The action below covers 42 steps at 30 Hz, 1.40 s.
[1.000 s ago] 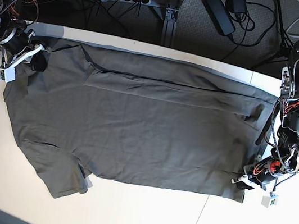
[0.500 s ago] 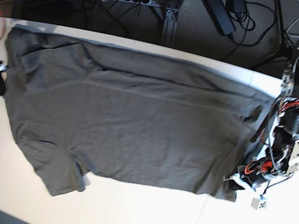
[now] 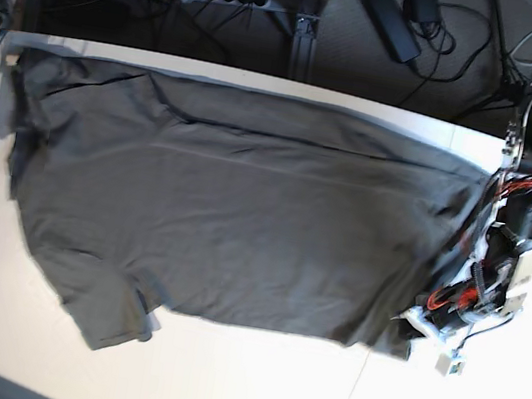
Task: Fold the T-shirt properly
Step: 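Move the right gripper to the other hem corner and grasp both corners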
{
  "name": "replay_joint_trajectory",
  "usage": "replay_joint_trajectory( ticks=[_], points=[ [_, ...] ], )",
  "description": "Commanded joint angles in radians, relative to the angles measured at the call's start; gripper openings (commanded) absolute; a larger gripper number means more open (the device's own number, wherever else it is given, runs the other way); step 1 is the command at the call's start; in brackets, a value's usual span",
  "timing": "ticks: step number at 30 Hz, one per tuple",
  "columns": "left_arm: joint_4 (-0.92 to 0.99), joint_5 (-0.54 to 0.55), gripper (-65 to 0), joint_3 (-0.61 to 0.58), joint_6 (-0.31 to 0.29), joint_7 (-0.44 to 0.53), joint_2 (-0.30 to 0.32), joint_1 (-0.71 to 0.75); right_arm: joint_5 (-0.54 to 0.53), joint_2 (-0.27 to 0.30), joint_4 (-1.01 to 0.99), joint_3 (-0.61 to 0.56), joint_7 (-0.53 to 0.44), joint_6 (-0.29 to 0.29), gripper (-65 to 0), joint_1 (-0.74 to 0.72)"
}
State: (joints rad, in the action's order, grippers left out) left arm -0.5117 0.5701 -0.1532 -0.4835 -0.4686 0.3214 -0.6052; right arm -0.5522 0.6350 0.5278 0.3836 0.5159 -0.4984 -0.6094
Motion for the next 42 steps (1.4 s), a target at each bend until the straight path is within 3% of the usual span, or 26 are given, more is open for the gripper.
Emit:
replay_joint_trajectory(
  ticks=[1,6,18,24,26,29,36,38,42],
  points=[
    [0.002,-0.036,-65.0,-0.006,0.008,-0.074,0.003,-0.004,0.012,0.022,-0.034,-0.016,-0.045,-0.041,-30.9,-0.048],
    [0.002,-0.035,-65.0,-0.006,0.008,-0.074,0.006,-0.006,0.030,-0.031,-0.167,-0.088,-0.061,-0.041,-30.5,-0.099],
    [0.002,-0.032,-65.0,-0.006,0.001,-0.074,0.006,-0.007,0.082,-0.170,-0.174,-0.094,-0.060,-0.046,-30.5,-0.097],
    [0.002,-0.032,-65.0,-0.006,0.000,-0.068,0.006,-0.007,0.117,-0.192,-0.171,-0.094,-0.062,-0.048,-31.6,-0.097],
    [0.002,-0.032,-65.0,-0.006,0.000,-0.053,0.010,-0.008,0.154,-0.187,-0.163,-0.094,-0.069,-0.048,-40.9,-0.097],
    [0.002,-0.034,-65.0,-0.006,-0.006,-0.025,0.016,-0.013,0.185,-0.178,-0.147,-0.094,-0.090,-0.048,-65.0,-0.097],
    [0.002,-0.003,-65.0,-0.005,-0.138,-0.006,0.034,-0.058,0.256,-0.156,-0.094,-0.094,-0.094,-0.048,-65.0,-0.097],
    [0.002,0.035,-65.0,-0.005,-0.206,-0.015,0.043,-0.077,0.256,-0.151,-0.069,-0.094,-0.091,-0.049,-65.0,-0.097],
    [-0.014,0.197,-65.0,-0.005,-0.215,-0.155,0.064,-0.093,0.169,-0.130,-0.010,-0.094,-0.011,-0.054,-65.0,-0.095]
  ],
)
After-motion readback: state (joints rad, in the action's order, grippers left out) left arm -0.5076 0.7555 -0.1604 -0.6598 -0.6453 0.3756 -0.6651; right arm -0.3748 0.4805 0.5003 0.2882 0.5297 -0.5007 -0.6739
